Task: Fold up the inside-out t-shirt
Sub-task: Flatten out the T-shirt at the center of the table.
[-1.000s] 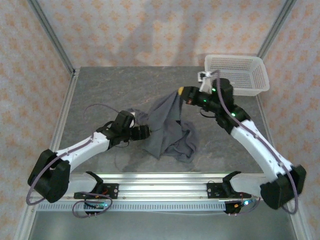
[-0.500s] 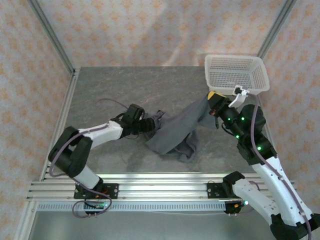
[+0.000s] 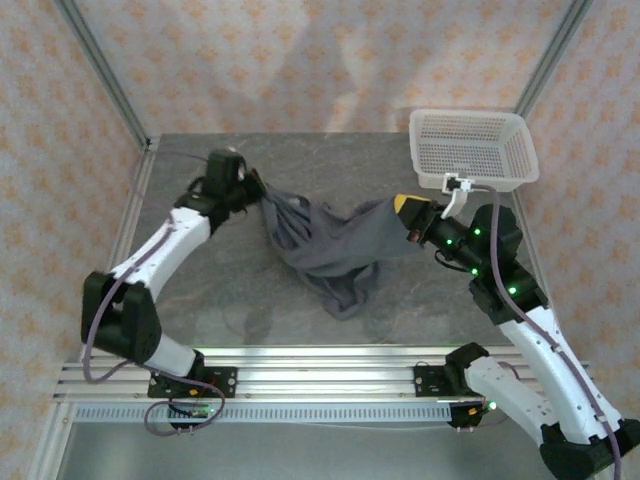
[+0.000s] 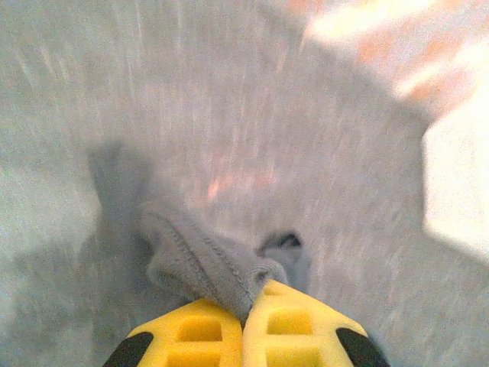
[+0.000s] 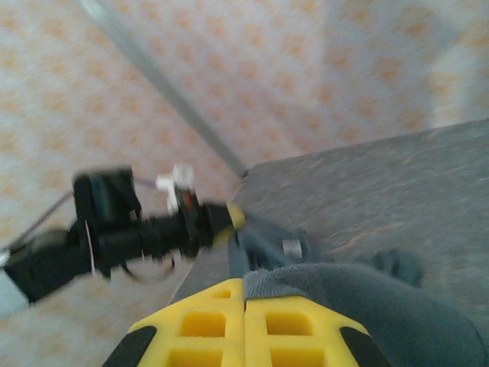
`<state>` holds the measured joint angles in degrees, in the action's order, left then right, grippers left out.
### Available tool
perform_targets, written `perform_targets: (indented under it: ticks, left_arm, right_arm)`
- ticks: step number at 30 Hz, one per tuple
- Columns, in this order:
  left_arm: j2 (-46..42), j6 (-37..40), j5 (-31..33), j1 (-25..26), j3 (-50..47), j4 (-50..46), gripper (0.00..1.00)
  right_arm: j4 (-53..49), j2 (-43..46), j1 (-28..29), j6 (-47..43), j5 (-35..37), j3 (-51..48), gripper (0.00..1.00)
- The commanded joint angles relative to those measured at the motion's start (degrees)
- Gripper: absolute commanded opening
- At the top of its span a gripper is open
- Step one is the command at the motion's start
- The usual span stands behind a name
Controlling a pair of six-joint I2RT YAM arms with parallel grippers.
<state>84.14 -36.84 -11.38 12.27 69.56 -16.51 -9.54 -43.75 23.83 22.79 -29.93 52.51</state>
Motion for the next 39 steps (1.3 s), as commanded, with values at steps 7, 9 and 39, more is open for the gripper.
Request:
perform_targets:
  ticks: [7,9,39]
  left_arm:
    - [5.20,1.66,16.77,-6.29,2.54,-9.24,0.00]
    - [8.21,0.37,16.91,-8.31,2.05,-8.61,0.00]
    - [-13.72,7.60,-1.61,7.81,-10.26,-9.02,0.45]
  right_arm:
    - [12.21,-3.51,8.03,14.18,-6.16,-22.71,0.00]
    - [11.94,-4.33,9.34,16.70,-2.44,-26.58,0.00]
    - [-23.26,-46.85,29.31,-9.70,31.43,0.31,0.34]
